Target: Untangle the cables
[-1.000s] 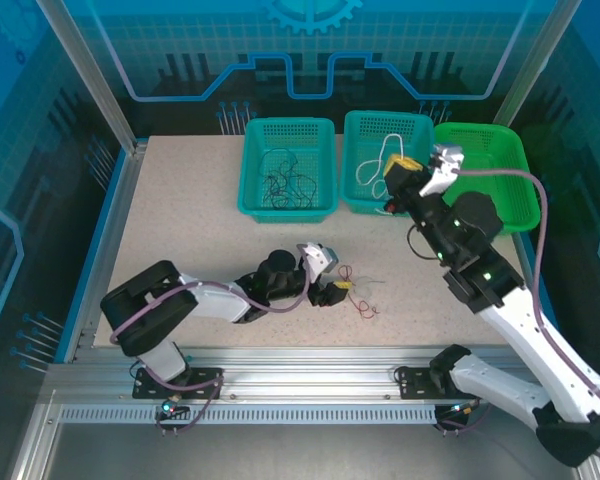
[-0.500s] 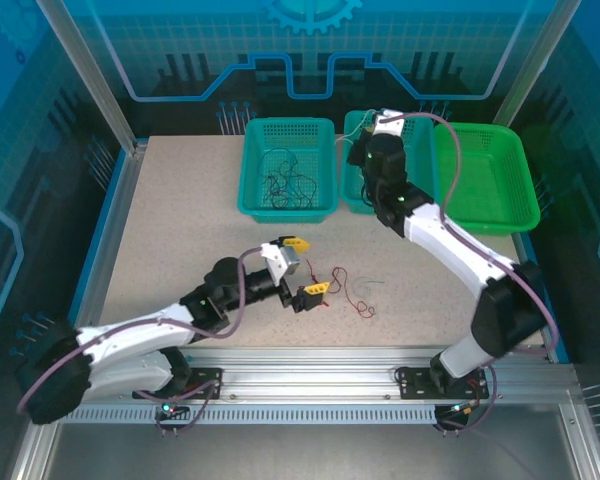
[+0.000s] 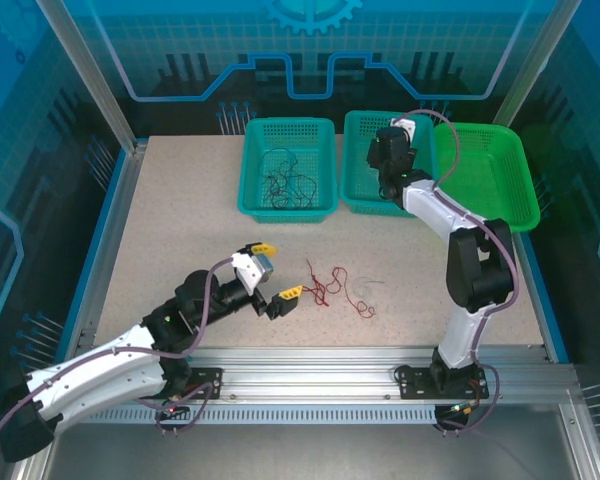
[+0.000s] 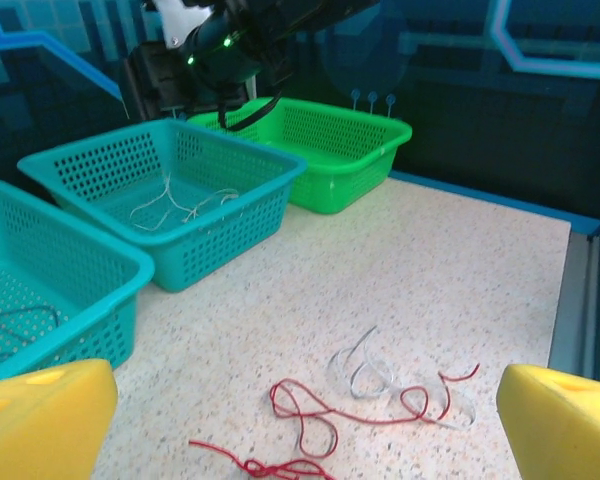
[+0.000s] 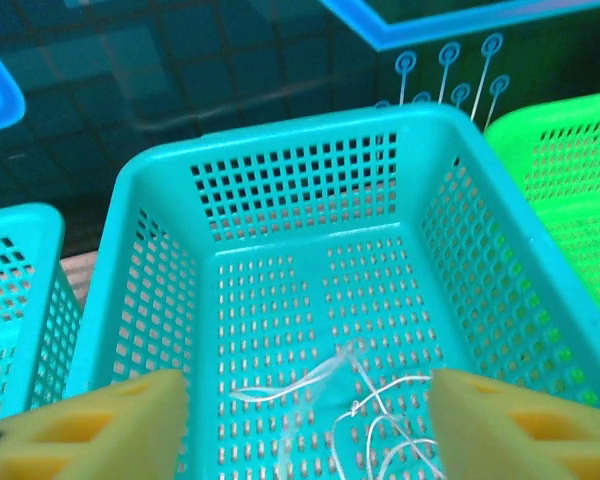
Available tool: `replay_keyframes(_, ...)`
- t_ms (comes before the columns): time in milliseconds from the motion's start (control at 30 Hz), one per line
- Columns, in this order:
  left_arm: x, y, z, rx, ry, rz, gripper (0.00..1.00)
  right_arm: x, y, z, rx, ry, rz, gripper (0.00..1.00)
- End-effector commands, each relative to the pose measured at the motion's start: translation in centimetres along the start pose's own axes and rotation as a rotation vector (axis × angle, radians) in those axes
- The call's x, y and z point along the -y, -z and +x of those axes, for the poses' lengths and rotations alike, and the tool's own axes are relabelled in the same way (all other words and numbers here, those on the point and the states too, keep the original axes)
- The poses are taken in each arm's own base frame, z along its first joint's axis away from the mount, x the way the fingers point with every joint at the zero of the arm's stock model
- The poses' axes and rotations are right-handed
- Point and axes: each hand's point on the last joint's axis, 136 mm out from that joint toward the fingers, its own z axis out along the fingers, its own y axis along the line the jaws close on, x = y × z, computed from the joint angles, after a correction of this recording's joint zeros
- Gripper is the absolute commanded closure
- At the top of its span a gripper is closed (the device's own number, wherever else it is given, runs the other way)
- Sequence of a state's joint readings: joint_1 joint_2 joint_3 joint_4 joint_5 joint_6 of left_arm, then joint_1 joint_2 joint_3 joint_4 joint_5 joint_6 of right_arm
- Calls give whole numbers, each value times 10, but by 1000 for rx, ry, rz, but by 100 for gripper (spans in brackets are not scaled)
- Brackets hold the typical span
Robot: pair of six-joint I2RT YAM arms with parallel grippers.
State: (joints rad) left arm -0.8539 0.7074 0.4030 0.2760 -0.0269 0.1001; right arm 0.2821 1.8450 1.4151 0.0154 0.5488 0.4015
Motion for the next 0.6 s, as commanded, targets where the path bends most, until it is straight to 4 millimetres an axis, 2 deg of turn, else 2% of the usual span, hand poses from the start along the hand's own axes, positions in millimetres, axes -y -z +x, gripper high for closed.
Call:
replay_keyframes(0,-7,-6,10,-61,43,-36,1,-3,32,-10,-16,-33,-92,30)
replay_keyframes(100,-6,-17,12,-87,72,-26,1,2,68,-10,-36,-45,-137,30)
replay_keyframes(233,-5,-36,17,-125,115,-20,1,18,127,16,-120,-117,-162,33)
replay_keyframes(367,-6,-56,24,-156,152,-25,1,38,177,71,-285,-165,-138,36)
replay_keyframes(500,0,-76,29,-179,162,17,1,35,214,133,-497,-131,-186,34)
replay_keyframes(567,2,-85,34,-198,166,32,1,33,225,160,-597,-112,-184,33)
